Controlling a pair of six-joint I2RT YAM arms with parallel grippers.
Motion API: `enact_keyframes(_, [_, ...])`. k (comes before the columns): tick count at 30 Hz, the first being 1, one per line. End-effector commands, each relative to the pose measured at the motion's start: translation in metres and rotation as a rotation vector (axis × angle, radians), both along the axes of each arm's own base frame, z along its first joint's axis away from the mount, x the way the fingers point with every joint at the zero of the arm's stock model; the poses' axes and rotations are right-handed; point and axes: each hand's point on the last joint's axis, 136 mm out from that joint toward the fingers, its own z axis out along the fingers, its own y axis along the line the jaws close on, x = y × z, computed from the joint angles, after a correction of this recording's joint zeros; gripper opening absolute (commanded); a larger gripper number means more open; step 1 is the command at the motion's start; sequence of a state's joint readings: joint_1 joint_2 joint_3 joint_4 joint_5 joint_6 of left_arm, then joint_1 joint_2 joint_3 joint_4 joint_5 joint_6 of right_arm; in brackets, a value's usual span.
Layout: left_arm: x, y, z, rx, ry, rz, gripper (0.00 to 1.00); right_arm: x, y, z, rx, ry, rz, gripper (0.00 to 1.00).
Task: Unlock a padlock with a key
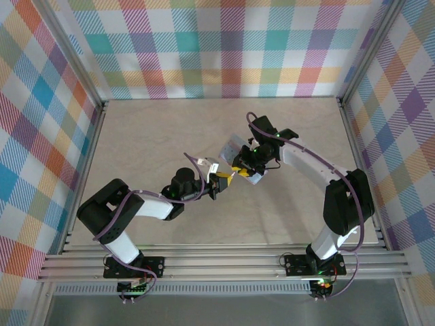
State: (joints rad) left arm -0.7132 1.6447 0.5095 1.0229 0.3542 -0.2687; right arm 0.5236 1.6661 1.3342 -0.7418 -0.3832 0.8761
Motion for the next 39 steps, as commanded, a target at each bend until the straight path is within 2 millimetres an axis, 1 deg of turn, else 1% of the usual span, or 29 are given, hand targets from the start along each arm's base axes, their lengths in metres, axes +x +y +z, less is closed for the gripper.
enact_keyframes(1, [0.004,-0.007,0.017,-0.029,-0.047,-0.007,0.0,0.002,0.005,0.011,0.038,-0.034,0.007,0.0])
enact_keyframes(8, [0.009,-0.011,0.022,-0.031,-0.052,-0.007,0.0,0.002,0.006,0.01,0.038,-0.032,0.009,0.0])
enact_keyframes(14, [0.011,-0.014,0.022,-0.029,-0.05,-0.009,0.0,0.002,0.006,0.011,0.039,-0.035,0.011,0.0])
enact_keyframes(20, [0.013,-0.014,0.025,-0.03,-0.052,-0.004,0.0,0.0,0.007,0.007,0.032,-0.025,0.016,0.0])
enact_keyframes(24, [0.015,-0.011,0.031,-0.042,-0.061,0.006,0.0,-0.001,0.007,0.006,0.031,-0.023,0.018,0.0])
enact_keyframes(27, [0.014,-0.009,0.037,-0.053,-0.077,0.003,0.0,-0.001,0.006,0.006,0.025,-0.025,0.019,0.0])
enact_keyframes(30, [0.011,-0.008,0.039,-0.057,-0.087,-0.003,0.0,0.0,0.007,0.007,0.026,-0.027,0.018,0.0])
enact_keyframes(39, [0.007,-0.007,0.036,-0.063,-0.081,-0.013,0.0,0.003,0.008,0.013,0.023,-0.035,0.024,0.0])
